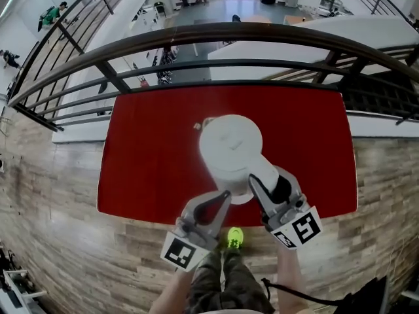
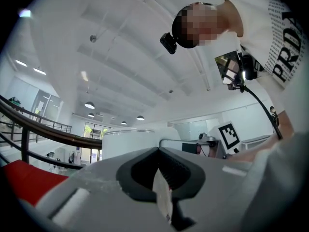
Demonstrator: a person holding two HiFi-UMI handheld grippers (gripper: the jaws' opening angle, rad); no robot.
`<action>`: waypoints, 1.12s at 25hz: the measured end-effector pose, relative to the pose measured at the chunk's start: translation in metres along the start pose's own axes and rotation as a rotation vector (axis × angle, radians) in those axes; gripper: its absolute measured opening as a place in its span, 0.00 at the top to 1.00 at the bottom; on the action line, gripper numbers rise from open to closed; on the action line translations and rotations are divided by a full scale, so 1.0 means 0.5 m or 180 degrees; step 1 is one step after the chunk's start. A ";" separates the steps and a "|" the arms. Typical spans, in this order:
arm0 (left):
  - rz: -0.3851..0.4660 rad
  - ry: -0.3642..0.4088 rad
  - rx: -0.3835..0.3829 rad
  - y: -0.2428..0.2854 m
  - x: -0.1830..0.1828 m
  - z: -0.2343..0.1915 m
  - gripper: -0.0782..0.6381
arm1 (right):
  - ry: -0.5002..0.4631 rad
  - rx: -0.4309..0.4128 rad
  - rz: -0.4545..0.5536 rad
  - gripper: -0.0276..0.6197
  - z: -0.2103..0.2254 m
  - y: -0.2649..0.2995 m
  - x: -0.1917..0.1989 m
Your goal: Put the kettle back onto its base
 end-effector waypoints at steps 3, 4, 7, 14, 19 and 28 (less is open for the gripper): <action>-0.0041 -0.0064 0.0001 0.000 0.033 -0.001 0.90 | 0.0055 -0.0001 -0.0008 0.77 0.003 -0.013 0.031; -0.0056 -0.0080 -0.0006 -0.002 0.041 -0.004 0.90 | 0.0057 0.0007 -0.0020 0.77 0.004 -0.016 0.040; -0.0099 -0.0075 -0.0014 -0.019 0.061 -0.019 0.90 | -0.0012 0.0056 -0.0107 0.77 0.001 -0.016 0.065; -0.0168 -0.0085 -0.0087 -0.047 0.098 -0.048 0.90 | -0.0102 0.0134 -0.0156 0.77 0.004 -0.025 0.116; -0.0154 -0.0111 -0.0079 -0.039 0.105 -0.050 0.90 | -0.0109 0.0100 -0.0113 0.77 -0.004 -0.018 0.131; -0.0238 -0.0150 -0.0031 -0.036 0.125 -0.047 0.90 | -0.0110 0.0133 0.0030 0.77 -0.006 -0.040 0.132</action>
Point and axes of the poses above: the fingertips, and each gripper's own axes: y forward along the fingers, z to its right, x out of its underside, the point moved 3 cm from there along -y, backward along the fingers
